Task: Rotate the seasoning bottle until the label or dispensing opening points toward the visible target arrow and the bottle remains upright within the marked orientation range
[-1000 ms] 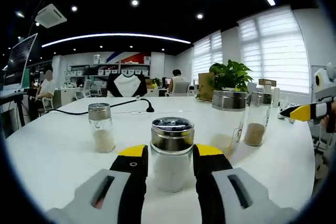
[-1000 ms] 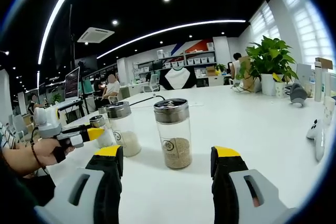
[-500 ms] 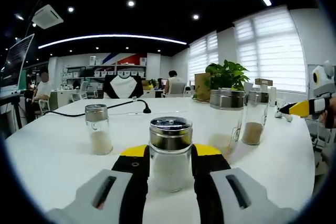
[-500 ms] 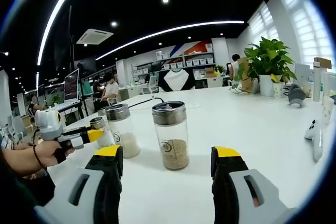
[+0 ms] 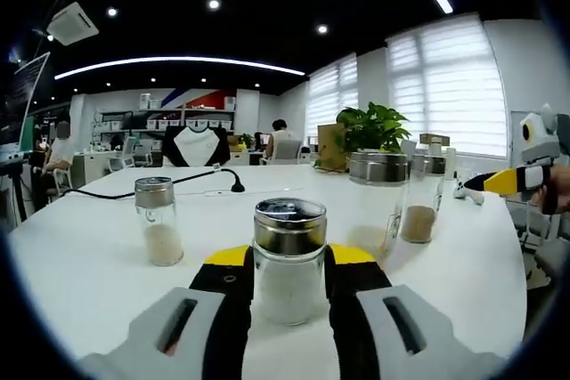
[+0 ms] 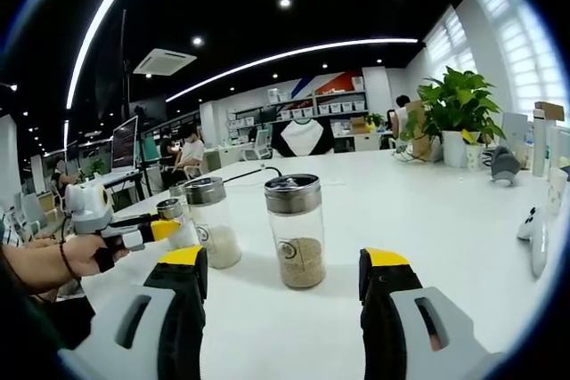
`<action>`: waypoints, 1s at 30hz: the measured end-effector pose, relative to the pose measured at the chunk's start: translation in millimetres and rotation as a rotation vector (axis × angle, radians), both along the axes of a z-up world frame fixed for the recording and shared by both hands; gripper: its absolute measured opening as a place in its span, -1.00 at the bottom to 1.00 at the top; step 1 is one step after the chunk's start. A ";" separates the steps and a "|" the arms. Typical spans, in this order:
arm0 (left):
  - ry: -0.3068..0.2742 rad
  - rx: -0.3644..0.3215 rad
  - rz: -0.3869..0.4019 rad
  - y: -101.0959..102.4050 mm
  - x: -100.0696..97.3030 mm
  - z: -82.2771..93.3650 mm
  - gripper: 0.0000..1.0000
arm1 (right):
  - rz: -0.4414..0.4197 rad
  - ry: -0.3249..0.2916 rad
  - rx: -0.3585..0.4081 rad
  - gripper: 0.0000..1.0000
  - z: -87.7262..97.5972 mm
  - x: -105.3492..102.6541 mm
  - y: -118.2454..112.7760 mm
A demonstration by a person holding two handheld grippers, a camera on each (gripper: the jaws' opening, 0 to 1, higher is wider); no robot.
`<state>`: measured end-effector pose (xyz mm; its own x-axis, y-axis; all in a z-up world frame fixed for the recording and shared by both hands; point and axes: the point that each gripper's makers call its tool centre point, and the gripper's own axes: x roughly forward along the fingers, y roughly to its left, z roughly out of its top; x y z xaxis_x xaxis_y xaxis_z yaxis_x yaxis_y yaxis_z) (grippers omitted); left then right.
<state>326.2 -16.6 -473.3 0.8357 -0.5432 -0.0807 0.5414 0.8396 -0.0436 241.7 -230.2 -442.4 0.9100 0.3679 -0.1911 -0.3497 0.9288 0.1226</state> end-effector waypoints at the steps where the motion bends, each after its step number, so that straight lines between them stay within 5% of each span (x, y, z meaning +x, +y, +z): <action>1: 0.001 -0.001 0.003 1.4 0.4 0.4 -0.35 | 0.002 0.005 0.000 0.40 -0.8 -0.6 0.7; 10: -0.021 0.002 -0.088 -1.2 -1.6 -0.6 -0.35 | 0.018 -0.010 -0.084 0.44 3.2 -1.7 10.4; 30: -0.025 -0.023 -0.340 -2.4 -2.2 -0.2 -0.35 | 0.032 0.009 -0.083 0.47 -1.6 0.7 10.5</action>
<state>324.0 -19.0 -473.5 0.6077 -0.7927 -0.0472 0.7916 0.6095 -0.0436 242.4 -219.7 -444.0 0.8964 0.3789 -0.2298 -0.3782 0.9244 0.0490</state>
